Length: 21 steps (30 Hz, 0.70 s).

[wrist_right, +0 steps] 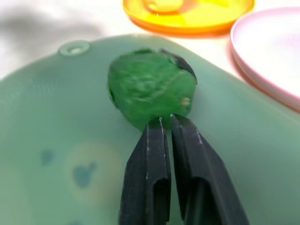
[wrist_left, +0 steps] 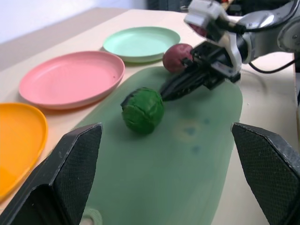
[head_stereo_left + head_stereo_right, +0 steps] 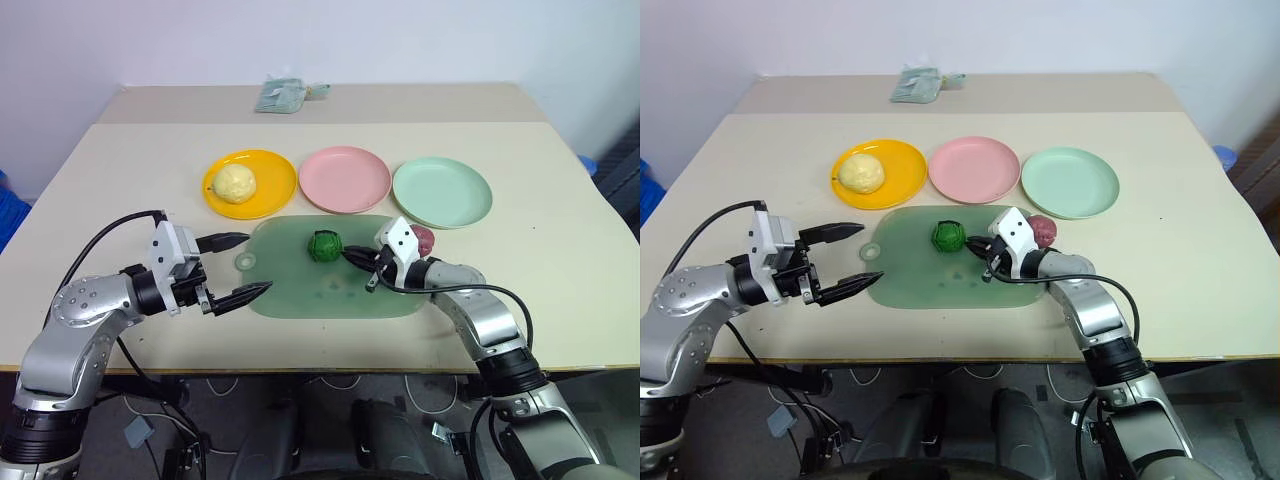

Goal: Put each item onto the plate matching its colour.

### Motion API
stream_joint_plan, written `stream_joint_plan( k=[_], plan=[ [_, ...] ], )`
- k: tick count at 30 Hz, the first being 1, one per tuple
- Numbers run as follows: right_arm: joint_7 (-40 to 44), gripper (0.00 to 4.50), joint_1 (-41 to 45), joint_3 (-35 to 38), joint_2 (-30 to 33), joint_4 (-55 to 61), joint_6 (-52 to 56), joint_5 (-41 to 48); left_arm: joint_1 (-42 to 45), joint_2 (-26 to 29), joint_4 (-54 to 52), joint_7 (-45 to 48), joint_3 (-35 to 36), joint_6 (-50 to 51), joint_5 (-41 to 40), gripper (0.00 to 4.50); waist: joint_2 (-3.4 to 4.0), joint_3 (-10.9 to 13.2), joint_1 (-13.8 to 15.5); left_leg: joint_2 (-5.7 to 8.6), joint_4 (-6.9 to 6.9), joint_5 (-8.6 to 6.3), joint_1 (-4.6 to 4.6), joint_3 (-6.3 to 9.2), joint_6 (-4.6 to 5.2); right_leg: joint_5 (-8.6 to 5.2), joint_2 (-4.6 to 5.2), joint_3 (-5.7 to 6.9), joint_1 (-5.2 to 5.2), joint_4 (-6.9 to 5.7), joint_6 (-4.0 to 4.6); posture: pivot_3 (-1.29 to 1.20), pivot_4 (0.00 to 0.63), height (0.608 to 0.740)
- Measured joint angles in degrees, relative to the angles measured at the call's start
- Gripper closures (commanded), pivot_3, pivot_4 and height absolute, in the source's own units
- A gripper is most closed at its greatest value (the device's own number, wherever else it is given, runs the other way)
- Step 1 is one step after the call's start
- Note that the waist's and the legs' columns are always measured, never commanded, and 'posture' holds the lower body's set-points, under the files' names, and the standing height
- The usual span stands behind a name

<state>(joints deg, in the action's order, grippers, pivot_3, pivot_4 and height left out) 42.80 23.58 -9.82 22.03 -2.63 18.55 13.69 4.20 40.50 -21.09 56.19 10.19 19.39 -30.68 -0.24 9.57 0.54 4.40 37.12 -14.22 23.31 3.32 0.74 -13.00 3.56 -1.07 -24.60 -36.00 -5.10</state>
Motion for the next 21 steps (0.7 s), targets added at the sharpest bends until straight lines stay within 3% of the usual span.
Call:
stream_joint_plan(
  k=[5,6,9,13,21],
  plan=[
    [3.15,4.47,2.44,1.68,0.67,2.3,2.11,3.23,-1.62,-0.28,0.0,-0.42,0.14,-1.33,0.07,0.0,0.0,0.0,0.07,0.0,0.0,0.0,0.0,0.01,0.0,-0.01,0.0,0.0,0.0,0.0,0.01,0.0,0.15,0.74],
    [3.89,4.23,2.71,1.89,0.95,2.79,2.89,3.99,-1.76,-0.39,0.0,-0.56,0.14,-1.45,0.07,0.0,0.0,0.0,0.08,0.0,0.0,0.0,0.0,0.01,0.0,-0.01,0.0,0.0,0.01,0.01,0.01,0.0,0.15,0.74],
    [6.03,3.21,2.83,2.09,1.93,4.35,5.35,5.97,-2.39,-0.51,0.0,-1.06,0.26,-2.27,0.08,0.0,0.0,0.0,0.03,0.0,-0.01,0.0,0.0,0.01,0.0,-0.01,0.01,0.0,0.0,0.01,0.01,0.0,0.15,0.74],
    [5.85,1.18,2.83,2.06,1.96,6.29,5.97,6.14,-3.62,-0.5,0.08,-1.06,0.44,-2.99,0.08,0.0,0.01,0.0,0.02,-0.01,-0.04,0.0,0.0,0.01,0.0,-0.01,0.01,-0.01,-0.02,0.01,0.02,0.0,0.15,0.74],
    [4.28,1.18,6.17,-2.88,1.23,2.84,1.61,-1.3,-4.82,-0.07,0.27,-0.1,1.47,-4.23,0.13,0.0,0.02,0.01,-0.06,0.0,-0.05,-0.01,0.01,0.0,-0.01,-0.02,0.01,-0.01,-0.04,0.01,0.03,0.0,0.15,0.74]
  ],
)
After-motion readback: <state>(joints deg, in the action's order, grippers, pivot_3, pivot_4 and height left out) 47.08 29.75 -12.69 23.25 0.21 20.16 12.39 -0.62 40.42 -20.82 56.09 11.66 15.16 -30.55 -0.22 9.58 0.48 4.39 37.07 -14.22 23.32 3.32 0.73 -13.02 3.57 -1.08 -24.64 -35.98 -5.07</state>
